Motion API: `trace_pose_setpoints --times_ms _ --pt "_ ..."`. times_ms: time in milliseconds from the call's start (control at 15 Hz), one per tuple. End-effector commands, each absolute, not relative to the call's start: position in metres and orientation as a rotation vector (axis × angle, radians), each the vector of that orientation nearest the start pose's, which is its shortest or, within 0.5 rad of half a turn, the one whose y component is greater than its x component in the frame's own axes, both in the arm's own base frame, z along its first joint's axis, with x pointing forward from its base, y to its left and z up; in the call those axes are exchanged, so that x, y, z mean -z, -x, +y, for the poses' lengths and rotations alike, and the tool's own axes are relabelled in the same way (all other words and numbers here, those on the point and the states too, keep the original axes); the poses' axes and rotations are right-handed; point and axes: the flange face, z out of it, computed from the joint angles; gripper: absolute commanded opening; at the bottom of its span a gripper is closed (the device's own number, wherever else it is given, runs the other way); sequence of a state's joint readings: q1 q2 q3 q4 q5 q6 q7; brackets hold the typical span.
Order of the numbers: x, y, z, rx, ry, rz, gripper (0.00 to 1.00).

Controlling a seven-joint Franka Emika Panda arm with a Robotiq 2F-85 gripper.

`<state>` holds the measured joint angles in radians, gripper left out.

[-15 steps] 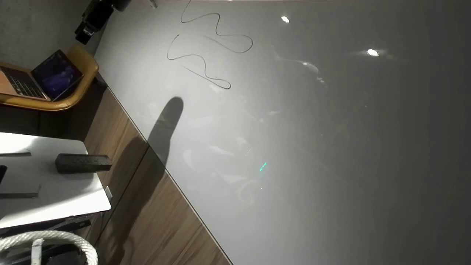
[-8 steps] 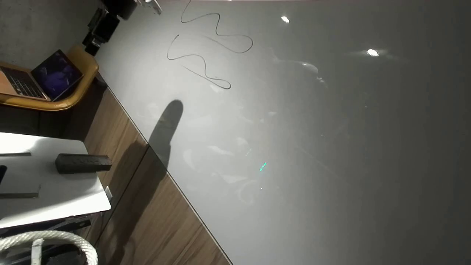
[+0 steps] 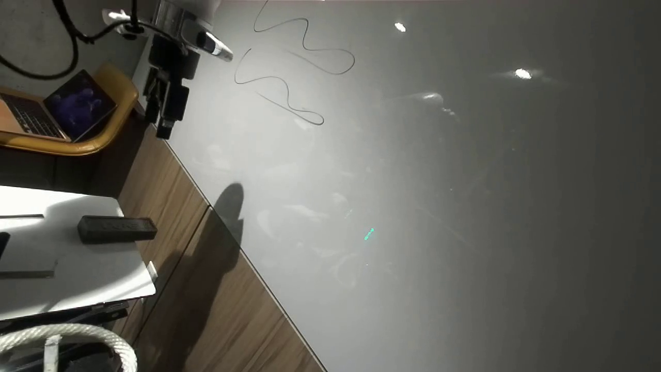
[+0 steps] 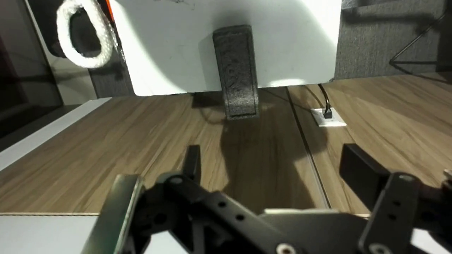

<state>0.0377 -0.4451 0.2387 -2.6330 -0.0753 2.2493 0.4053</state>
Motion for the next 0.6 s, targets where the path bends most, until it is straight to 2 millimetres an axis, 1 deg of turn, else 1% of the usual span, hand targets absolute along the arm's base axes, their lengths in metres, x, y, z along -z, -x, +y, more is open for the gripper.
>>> trace_pose_setpoints --times_ms 0,133,200,333,533 --pt "-0.351 -0.372 0.089 0.21 3.28 0.105 1.0" --pt "-0.325 -0.367 0.079 0.194 3.278 0.107 1.0" --pt "-0.318 -0.38 0.077 0.18 3.281 0.104 1.0" --pt "-0.297 -0.376 0.068 0.159 3.289 0.093 1.0" --pt "-0.27 -0.38 0.061 0.11 3.298 0.072 1.0"
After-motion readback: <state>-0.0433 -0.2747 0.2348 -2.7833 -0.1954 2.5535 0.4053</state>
